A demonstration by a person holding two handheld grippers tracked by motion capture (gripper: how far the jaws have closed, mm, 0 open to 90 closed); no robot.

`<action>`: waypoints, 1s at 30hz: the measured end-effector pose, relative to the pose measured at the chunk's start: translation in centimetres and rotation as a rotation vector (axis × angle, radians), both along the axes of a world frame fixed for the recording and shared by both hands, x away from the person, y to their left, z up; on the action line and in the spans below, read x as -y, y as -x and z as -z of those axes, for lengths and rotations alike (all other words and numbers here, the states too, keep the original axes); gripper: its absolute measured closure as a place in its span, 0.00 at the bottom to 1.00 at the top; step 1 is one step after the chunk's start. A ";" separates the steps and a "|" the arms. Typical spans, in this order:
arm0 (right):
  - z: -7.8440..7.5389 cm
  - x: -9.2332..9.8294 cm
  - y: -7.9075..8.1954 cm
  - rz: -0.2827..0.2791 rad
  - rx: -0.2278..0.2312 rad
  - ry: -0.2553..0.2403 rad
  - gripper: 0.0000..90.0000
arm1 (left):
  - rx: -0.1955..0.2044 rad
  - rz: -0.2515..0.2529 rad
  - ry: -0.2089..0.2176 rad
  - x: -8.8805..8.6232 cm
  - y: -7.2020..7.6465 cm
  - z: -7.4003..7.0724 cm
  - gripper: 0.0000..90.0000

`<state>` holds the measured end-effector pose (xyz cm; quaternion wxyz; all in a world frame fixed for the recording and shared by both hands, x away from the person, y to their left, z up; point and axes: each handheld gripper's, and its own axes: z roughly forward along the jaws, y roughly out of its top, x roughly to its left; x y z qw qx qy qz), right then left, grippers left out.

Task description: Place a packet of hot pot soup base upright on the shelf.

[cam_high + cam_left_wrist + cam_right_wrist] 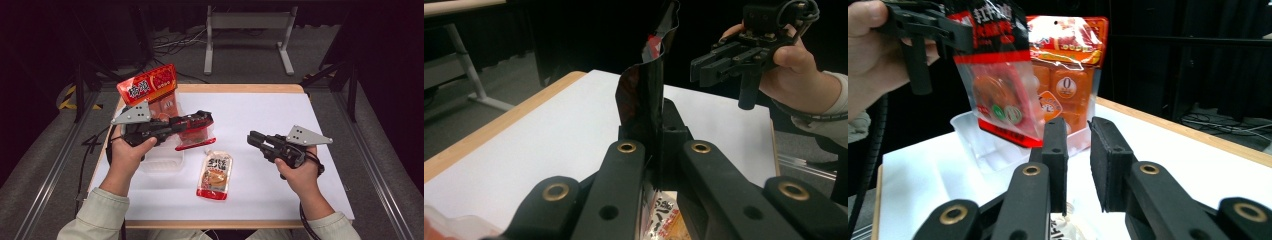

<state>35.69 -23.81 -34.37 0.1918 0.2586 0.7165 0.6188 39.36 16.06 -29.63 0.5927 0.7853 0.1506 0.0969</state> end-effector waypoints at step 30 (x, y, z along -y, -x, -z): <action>0.7 1.6 -0.7 0.048 -0.032 -0.005 0.87 | 0.036 -0.102 -0.031 -6.9 -1.7 -0.8 0.99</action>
